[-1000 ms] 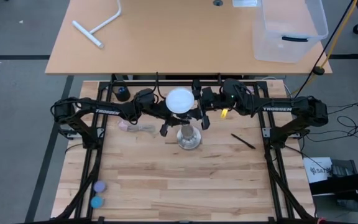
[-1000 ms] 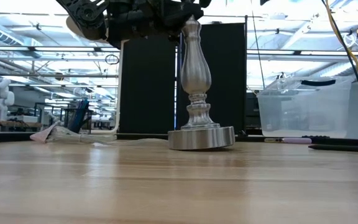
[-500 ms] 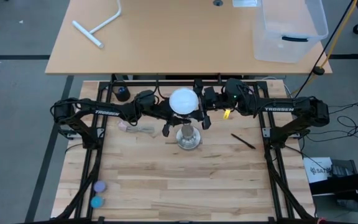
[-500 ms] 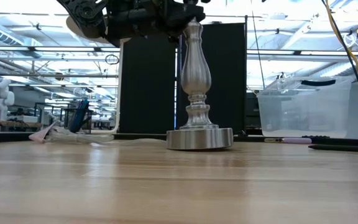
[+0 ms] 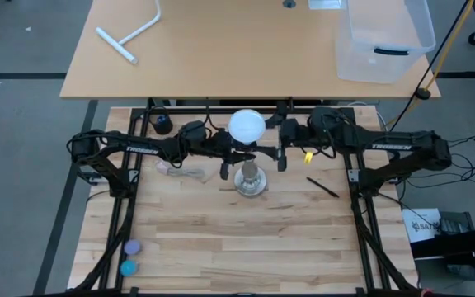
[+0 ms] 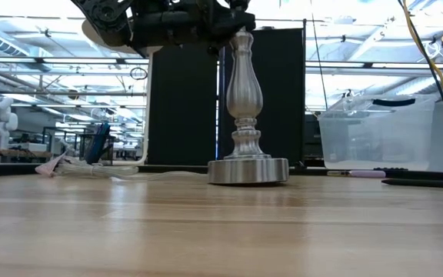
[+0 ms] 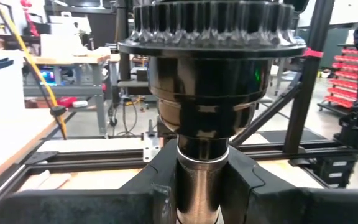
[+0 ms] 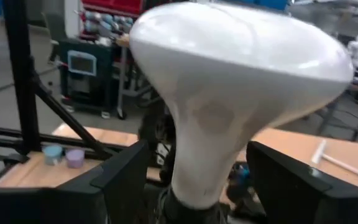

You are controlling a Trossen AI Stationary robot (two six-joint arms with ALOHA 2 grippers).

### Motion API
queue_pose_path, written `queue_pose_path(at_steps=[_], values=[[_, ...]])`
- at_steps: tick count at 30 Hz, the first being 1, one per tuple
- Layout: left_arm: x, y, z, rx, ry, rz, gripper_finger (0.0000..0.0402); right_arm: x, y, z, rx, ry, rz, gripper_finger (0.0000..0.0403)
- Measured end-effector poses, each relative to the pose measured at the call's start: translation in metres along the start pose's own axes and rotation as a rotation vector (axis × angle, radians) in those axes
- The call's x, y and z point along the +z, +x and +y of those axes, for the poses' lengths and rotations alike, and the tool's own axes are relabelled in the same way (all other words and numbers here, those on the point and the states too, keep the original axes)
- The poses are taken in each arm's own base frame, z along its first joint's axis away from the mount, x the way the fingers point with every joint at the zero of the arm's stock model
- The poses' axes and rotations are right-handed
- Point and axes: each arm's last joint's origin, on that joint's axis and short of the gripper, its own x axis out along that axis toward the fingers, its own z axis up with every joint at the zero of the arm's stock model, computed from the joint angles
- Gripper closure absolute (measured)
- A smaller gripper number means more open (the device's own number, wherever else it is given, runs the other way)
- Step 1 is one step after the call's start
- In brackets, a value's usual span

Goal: Screw lightbulb
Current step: Remove the lightbulb from the lamp

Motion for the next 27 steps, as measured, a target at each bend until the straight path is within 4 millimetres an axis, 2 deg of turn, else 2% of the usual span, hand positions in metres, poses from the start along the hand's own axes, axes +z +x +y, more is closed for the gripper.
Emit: queue_pose_path(at_steps=[9, 18, 27], values=[[0.000, 0.000, 0.001, 0.090, 0.002, -0.001, 0.0329, -0.007, -0.005, 0.005, -0.106, 0.021, 0.119, 0.0139], [0.000, 0.000, 0.003, 0.141, 0.004, -0.002, 0.0329, -0.018, 0.001, 0.015, -0.204, 0.020, -0.031, 0.0140], [0.000, 0.000, 0.004, 0.168, -0.003, -0.005, 0.0329, -0.031, 0.029, 0.017, -0.283, 0.036, -0.134, 0.0140]])
